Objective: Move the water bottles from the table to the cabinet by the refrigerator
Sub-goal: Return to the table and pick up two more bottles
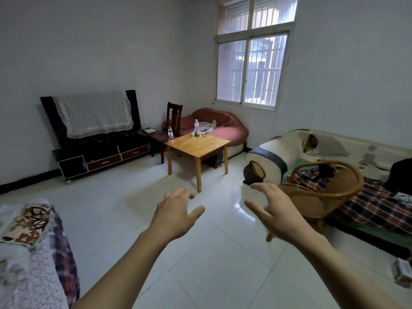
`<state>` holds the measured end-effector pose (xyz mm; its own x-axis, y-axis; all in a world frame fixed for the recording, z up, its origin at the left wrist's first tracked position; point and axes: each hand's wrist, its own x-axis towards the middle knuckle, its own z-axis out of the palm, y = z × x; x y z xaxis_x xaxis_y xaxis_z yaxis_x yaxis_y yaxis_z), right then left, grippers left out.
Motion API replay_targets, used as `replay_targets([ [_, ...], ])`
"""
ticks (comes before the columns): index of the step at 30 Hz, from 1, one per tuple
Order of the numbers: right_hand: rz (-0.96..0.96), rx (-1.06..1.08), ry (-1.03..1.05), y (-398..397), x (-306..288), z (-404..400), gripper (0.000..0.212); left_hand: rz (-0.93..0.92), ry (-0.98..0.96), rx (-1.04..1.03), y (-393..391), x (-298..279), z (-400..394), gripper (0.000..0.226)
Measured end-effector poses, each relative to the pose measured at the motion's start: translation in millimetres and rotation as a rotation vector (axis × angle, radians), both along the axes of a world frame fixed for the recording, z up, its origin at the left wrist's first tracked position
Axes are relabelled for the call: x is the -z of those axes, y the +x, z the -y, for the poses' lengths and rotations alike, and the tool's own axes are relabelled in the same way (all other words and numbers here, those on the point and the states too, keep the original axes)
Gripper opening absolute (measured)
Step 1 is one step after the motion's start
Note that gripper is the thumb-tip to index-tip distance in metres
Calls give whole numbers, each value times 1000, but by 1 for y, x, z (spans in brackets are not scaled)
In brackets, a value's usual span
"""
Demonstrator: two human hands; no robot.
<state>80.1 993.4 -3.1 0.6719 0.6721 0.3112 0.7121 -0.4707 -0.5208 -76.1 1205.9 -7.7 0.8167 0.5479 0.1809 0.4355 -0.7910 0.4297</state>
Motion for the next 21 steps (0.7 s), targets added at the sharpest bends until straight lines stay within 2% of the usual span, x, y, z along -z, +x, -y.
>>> replay_targets([
  [5, -32, 6, 18, 85, 4, -25, 57, -43, 19, 8, 83, -7, -23, 50],
  [12, -28, -7, 17, 188, 5, -72, 55, 19, -19, 8, 183, -9, -71, 45],
  [21, 9, -2, -72, 290, 9, -174, 54, 50, -94, 13, 292, 17, -182, 46],
])
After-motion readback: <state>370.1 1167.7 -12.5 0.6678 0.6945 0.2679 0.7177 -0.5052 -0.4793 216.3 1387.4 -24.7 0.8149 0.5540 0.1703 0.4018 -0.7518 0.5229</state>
